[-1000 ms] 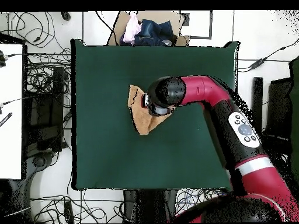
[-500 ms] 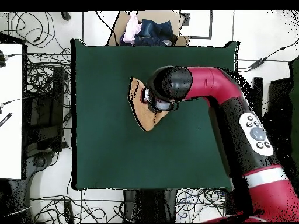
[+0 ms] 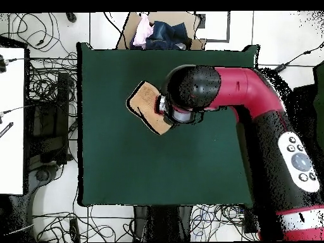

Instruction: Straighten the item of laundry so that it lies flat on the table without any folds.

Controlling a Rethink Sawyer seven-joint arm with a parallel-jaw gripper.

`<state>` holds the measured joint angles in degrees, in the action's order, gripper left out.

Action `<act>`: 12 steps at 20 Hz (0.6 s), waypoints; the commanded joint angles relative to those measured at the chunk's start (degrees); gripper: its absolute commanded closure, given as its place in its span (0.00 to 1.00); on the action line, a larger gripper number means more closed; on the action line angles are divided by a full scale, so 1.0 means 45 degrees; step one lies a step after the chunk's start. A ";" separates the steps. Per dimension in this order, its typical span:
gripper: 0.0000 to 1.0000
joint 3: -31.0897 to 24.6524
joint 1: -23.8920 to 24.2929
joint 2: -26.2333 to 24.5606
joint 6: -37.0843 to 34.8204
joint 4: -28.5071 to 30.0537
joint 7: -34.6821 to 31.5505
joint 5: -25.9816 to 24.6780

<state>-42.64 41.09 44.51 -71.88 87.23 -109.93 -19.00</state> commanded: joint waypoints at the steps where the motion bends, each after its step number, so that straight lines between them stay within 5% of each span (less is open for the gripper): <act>1: 1.00 0.0664 0.0787 0.2109 -0.1463 0.2242 0.0715 0.0827; 12: 1.00 0.0343 0.1612 0.1953 -0.0311 0.3402 0.1168 0.0534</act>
<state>-42.50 48.14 51.82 -73.15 93.42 -109.93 -16.77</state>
